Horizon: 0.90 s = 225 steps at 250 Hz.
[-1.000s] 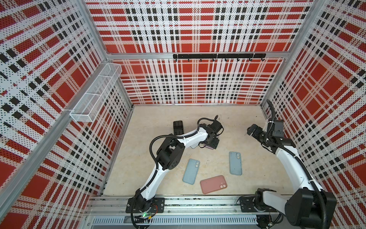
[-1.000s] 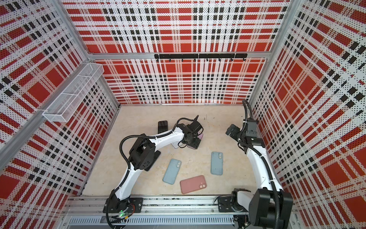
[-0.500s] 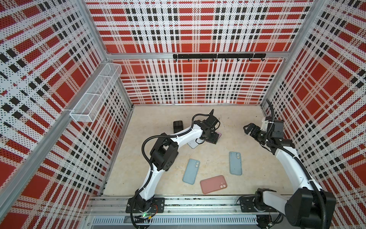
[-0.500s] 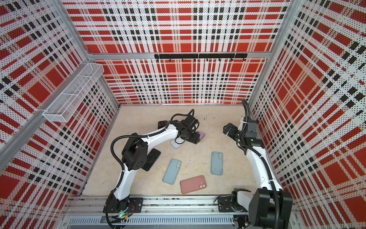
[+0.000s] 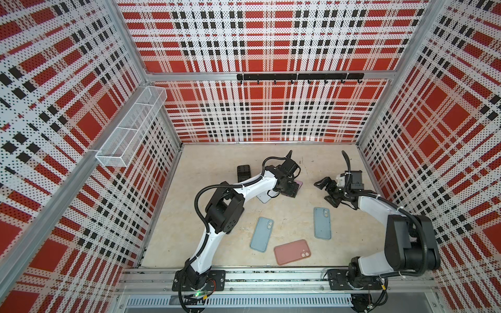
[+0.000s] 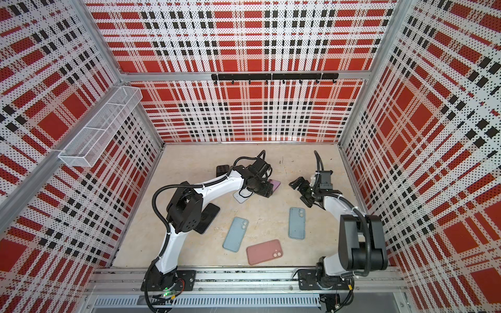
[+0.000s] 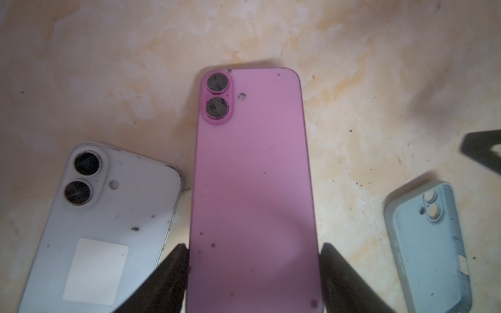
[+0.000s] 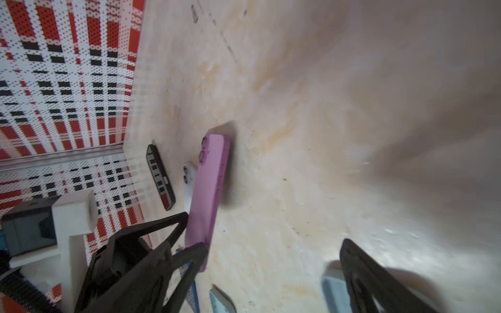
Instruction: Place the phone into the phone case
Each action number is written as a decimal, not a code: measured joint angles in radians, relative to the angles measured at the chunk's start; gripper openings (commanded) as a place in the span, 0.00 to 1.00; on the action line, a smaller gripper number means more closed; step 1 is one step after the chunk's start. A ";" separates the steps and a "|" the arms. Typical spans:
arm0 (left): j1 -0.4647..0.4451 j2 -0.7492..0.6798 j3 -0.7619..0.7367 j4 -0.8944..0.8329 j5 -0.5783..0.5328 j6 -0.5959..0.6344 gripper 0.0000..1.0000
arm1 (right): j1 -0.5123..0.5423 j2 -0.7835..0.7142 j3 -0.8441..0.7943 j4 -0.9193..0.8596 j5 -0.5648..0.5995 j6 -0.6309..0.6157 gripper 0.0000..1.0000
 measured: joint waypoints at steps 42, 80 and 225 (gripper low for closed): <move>0.000 0.000 0.000 0.004 0.007 -0.006 0.62 | 0.065 0.152 -0.008 0.265 -0.053 0.192 0.89; 0.000 0.000 -0.001 0.008 0.013 -0.011 0.62 | 0.074 0.275 -0.027 0.476 -0.079 0.342 0.82; -0.010 0.000 -0.001 0.011 0.020 -0.012 0.62 | 0.123 0.472 -0.078 0.919 -0.086 0.589 0.18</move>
